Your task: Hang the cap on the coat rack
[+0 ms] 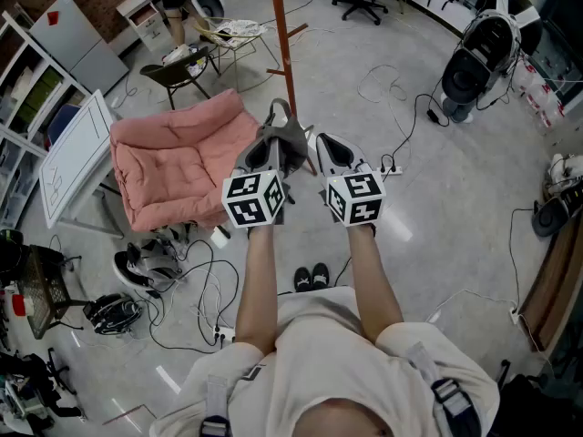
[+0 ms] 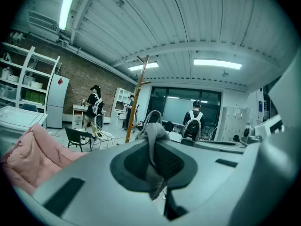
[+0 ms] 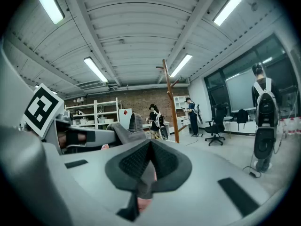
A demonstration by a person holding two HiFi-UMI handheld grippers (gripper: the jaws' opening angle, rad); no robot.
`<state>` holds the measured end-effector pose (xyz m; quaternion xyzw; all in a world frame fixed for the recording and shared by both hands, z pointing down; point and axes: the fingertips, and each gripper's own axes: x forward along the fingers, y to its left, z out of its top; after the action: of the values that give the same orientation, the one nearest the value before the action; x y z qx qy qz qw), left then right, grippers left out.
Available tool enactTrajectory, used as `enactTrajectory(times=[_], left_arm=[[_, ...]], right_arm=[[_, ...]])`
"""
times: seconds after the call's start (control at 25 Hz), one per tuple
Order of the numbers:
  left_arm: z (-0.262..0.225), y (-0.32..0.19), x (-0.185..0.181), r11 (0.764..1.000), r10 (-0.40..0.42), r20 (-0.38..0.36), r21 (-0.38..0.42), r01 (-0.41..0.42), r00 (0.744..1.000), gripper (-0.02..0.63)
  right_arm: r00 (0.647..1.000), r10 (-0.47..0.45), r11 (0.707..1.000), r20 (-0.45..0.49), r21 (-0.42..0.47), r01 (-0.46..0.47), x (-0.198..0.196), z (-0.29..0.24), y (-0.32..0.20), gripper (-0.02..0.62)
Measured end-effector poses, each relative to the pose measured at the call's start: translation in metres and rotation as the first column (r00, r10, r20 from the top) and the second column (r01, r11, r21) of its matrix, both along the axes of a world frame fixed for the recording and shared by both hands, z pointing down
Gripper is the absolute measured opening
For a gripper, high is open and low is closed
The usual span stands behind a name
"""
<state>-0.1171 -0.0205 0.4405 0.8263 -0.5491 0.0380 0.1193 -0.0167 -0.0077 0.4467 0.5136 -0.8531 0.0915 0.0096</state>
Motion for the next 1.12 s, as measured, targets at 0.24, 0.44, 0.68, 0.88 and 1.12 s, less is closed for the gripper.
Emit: enactTrajectory(times=[0.24, 0.44, 0.68, 0.88, 1.12], left_arm=[[-0.003, -0.001, 0.013, 1.0, -0.013, -0.015, 0.011, 0.013, 1.0, 0.018], [-0.004, -0.007, 0.017, 1.0, -0.023, -0.013, 0.009, 0.023, 1.0, 0.017], [-0.005, -0.02, 0.015, 0.998, -0.055, -0.019, 0.01, 0.055, 0.998, 0.018], [-0.008, -0.034, 0.015, 0.997, -0.064, -0.009, 0.034, 0.065, 0.998, 0.017], [0.001, -0.063, 0.009, 0.999, -0.04, 0.002, 0.026, 0.04, 0.999, 0.017]], right_arm=[[1.0, -0.003, 1.0, -0.008, -0.006, 0.003, 0.017, 0.005, -0.002, 0.003], [0.999, 0.01, 1.0, 0.037, -0.007, -0.009, 0.031, 0.005, -0.013, 0.003], [0.999, -0.011, 1.0, 0.034, -0.016, 0.012, 0.038, 0.008, -0.026, 0.005], [0.998, -0.055, 0.998, 0.044, -0.02, 0.055, 0.033, 0.012, -0.037, 0.005], [0.996, -0.076, 0.997, 0.046, -0.001, 0.076, 0.014, 0.015, -0.063, 0.005]])
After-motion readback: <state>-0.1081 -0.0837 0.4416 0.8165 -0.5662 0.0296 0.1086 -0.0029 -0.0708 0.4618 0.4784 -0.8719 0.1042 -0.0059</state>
